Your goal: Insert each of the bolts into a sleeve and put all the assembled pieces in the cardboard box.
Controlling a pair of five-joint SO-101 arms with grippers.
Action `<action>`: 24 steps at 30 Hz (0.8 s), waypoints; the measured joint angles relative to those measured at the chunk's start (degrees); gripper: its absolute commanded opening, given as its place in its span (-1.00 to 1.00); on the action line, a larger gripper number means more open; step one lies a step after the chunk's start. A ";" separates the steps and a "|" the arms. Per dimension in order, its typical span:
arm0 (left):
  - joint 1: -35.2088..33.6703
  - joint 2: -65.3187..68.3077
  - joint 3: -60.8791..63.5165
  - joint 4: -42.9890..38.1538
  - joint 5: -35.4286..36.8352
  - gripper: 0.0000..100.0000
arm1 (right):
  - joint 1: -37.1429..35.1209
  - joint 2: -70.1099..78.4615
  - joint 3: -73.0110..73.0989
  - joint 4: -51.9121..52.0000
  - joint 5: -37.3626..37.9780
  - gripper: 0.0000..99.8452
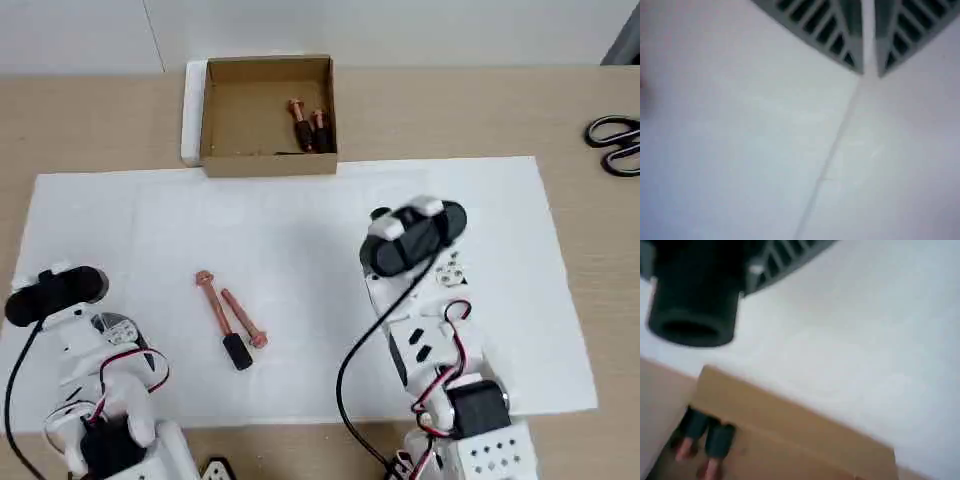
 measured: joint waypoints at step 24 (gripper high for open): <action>17.49 53.19 -34.90 1.05 11.08 -0.99 | 0.44 -20.22 18.20 -7.38 0.00 -0.99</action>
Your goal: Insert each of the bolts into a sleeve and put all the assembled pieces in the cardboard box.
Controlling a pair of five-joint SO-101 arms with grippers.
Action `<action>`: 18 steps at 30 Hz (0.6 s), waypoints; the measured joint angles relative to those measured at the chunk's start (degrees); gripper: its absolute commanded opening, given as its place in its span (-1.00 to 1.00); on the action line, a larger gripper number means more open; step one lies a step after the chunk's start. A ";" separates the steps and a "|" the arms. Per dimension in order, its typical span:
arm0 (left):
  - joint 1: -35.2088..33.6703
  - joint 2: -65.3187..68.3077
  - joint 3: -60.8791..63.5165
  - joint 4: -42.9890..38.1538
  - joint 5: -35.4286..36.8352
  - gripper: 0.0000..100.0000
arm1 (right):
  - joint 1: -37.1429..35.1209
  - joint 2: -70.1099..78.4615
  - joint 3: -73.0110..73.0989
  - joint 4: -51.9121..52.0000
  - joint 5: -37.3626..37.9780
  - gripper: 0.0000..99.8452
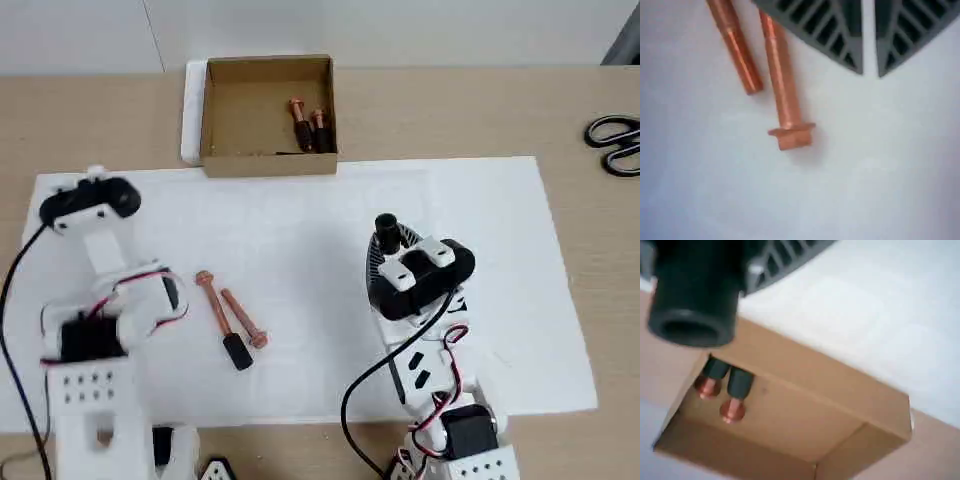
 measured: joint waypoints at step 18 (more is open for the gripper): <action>15.03 13.01 -15.47 16.18 9.49 -0.99 | 0.00 -0.09 0.62 -0.18 0.00 -0.99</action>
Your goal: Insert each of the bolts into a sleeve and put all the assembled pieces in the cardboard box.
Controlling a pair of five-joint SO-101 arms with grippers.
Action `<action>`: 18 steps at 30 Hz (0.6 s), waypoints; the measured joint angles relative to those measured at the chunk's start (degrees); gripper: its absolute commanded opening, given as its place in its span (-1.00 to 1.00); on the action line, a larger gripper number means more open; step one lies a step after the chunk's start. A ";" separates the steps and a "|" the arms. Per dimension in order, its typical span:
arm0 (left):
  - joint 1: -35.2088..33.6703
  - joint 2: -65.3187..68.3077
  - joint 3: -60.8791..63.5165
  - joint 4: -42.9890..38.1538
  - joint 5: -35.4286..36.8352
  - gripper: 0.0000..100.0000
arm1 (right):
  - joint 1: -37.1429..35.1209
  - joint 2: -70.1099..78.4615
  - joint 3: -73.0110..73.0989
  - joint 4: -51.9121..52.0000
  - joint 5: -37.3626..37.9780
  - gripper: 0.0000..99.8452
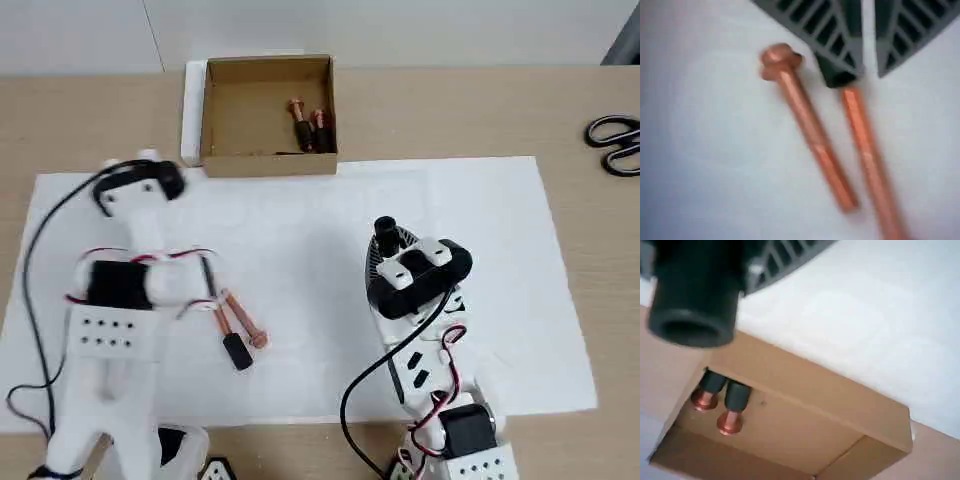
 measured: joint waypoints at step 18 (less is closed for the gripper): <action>3.69 0.26 3.78 -1.23 6.07 -0.78 | -0.09 0.00 -2.55 -6.15 -5.19 -0.99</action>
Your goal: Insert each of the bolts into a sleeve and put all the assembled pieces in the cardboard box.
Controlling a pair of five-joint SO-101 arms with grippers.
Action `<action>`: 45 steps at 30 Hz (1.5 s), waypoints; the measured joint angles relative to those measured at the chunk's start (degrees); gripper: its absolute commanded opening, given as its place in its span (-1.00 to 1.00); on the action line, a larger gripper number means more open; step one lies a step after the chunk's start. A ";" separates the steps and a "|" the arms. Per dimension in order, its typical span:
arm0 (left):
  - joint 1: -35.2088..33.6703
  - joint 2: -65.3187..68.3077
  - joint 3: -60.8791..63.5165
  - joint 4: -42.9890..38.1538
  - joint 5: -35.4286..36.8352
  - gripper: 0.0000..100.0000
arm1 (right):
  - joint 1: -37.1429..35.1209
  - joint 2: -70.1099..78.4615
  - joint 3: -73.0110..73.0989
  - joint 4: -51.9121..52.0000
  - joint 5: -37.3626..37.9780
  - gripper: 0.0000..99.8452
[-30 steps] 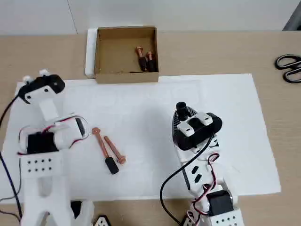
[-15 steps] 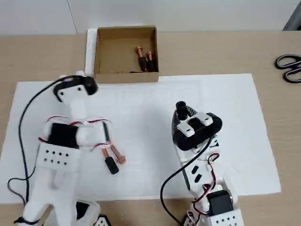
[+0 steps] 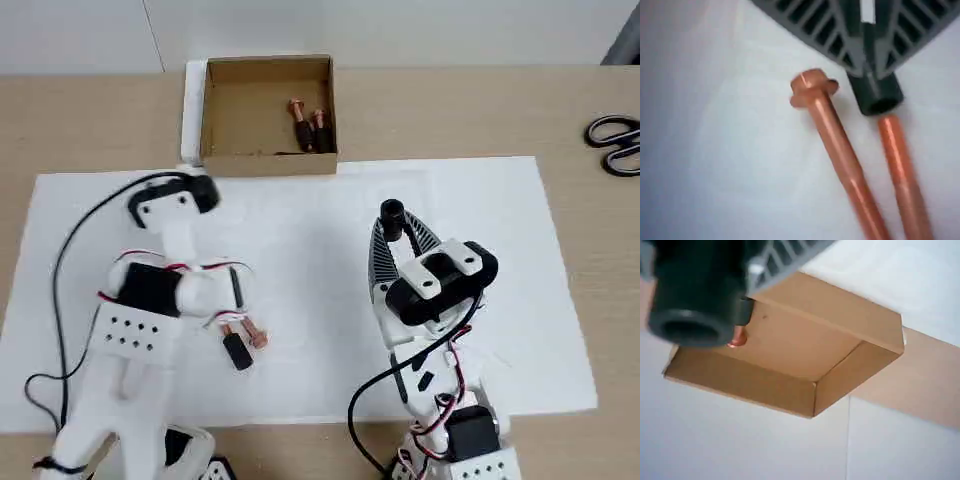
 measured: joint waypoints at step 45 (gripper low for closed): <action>-4.57 26.90 -9.14 -0.35 2.55 -0.62 | -5.71 -0.35 5.71 -17.58 0.00 -0.99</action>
